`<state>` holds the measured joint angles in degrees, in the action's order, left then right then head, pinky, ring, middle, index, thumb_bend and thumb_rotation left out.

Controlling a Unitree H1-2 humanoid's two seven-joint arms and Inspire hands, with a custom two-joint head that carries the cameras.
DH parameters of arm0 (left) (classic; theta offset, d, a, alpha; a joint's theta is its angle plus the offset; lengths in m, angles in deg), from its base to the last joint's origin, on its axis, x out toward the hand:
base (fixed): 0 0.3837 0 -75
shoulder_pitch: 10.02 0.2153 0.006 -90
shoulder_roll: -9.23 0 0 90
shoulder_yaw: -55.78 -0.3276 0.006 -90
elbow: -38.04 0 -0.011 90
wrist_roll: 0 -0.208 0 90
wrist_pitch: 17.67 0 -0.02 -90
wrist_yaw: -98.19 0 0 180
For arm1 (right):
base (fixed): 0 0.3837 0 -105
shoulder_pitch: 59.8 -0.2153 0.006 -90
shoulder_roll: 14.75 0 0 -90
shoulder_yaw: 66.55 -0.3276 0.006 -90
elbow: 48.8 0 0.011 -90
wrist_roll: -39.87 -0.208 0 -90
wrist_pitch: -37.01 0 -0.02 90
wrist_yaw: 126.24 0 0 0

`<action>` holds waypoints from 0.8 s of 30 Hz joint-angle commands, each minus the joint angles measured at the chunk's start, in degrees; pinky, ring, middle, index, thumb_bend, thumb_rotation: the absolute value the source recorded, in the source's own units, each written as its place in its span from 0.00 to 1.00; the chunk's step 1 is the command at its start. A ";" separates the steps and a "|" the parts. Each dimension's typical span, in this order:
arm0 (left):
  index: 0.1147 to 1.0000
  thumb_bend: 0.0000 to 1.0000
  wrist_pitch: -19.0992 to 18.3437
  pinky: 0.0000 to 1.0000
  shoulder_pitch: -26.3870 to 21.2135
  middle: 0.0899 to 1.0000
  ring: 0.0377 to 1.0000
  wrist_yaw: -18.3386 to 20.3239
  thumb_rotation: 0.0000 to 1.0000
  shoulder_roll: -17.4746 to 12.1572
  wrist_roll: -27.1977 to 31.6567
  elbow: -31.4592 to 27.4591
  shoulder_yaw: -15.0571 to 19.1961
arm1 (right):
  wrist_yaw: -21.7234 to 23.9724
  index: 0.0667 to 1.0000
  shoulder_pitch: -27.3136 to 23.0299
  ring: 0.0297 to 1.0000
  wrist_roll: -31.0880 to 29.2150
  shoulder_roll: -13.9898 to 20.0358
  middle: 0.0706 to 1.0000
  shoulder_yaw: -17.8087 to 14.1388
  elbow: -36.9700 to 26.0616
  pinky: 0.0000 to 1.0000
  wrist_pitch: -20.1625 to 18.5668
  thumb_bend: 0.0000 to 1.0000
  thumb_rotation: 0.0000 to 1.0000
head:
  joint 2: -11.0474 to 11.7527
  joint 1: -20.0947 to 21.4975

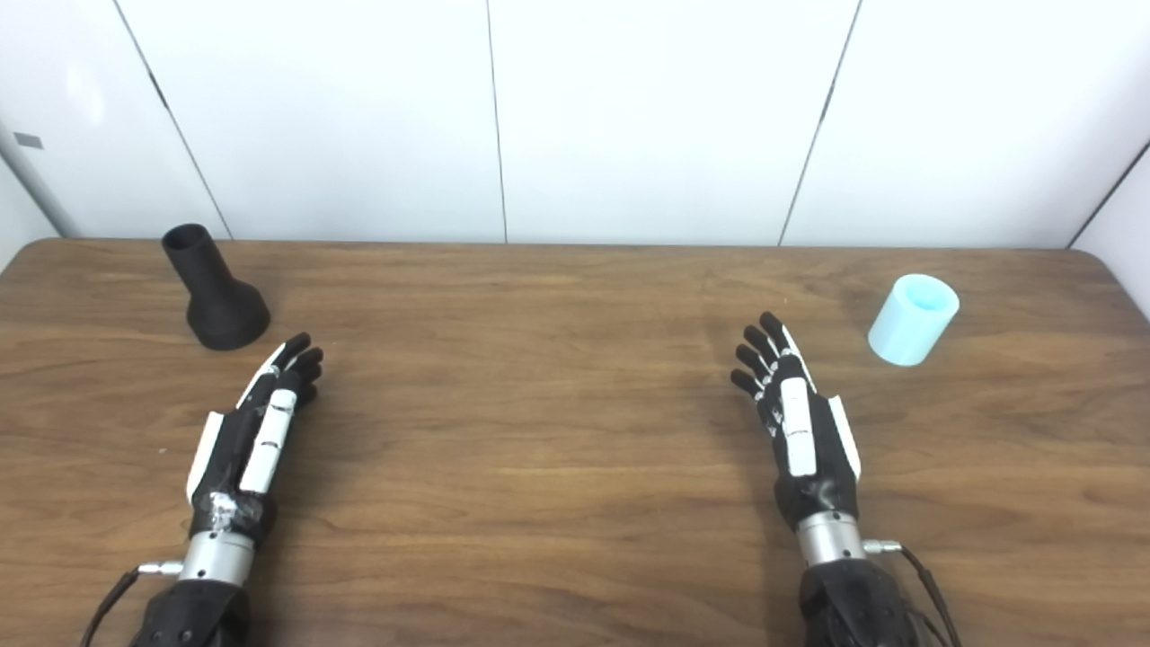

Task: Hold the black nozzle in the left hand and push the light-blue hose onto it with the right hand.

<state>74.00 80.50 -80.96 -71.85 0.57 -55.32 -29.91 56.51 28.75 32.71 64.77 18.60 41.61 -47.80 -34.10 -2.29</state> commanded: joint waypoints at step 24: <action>0.90 0.37 0.25 0.93 1.48 0.89 0.91 -0.48 0.79 0.72 -0.77 2.72 -0.58 | 0.82 0.94 3.09 0.90 -0.66 0.35 0.91 -0.33 4.61 0.86 1.72 0.49 0.99 | 0.51 -1.23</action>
<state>74.05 80.47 -81.02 -71.84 0.52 -55.29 -29.96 56.57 28.74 32.41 64.86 18.59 41.61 -47.82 -33.75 -3.16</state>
